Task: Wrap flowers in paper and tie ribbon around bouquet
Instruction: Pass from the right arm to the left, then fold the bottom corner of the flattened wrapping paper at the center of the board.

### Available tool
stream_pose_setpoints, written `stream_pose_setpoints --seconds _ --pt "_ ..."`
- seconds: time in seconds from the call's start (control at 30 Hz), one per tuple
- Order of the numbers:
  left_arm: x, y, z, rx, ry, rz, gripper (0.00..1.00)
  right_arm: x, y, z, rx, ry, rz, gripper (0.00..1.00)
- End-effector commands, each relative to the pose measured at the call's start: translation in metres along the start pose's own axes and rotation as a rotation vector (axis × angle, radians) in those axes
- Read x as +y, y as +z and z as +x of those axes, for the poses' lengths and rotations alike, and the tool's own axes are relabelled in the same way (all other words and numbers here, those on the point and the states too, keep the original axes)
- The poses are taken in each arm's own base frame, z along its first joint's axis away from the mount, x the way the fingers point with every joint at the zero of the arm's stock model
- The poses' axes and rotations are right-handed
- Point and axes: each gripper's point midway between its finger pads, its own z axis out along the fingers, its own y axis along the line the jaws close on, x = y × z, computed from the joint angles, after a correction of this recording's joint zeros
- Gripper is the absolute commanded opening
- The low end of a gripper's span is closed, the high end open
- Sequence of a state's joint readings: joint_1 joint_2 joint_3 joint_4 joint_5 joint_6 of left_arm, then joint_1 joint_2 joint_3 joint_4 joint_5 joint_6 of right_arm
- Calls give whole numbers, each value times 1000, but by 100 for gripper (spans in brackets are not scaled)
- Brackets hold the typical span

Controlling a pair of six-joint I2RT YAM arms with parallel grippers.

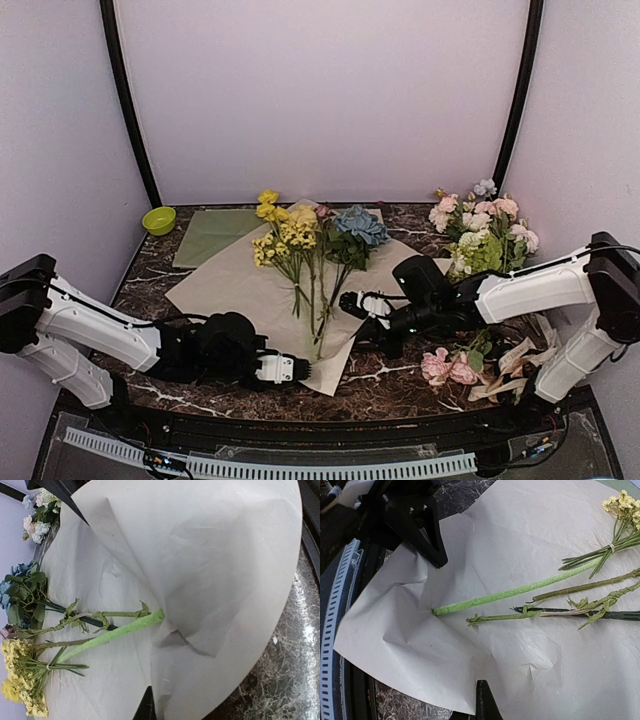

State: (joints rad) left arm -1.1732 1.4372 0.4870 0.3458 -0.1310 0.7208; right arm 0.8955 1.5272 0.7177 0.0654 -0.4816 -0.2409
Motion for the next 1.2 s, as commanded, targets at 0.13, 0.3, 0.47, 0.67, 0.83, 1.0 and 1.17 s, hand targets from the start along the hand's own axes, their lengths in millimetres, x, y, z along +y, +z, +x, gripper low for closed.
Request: stream_pose_setpoints --seconds 0.13,0.3,0.47,0.67,0.83,1.0,1.17 --pt "5 -16 -7 -53 -195 67 0 6 -9 6 7 4 -4 0" --pt "36 -11 -3 -39 -379 84 0 -4 -8 11 45 53 12 0" --pt "49 -7 5 -25 -495 129 0 -21 -9 17 35 185 17 0" --pt "55 7 29 68 -582 165 0 -55 -3 18 1 346 29 0" --pt "66 20 44 130 -636 153 0 -72 2 24 -3 438 20 14" --pt "67 31 53 186 -660 156 0 -64 7 28 -1 465 -42 29" --pt "67 35 61 224 -682 145 0 -60 7 30 -3 489 -55 30"
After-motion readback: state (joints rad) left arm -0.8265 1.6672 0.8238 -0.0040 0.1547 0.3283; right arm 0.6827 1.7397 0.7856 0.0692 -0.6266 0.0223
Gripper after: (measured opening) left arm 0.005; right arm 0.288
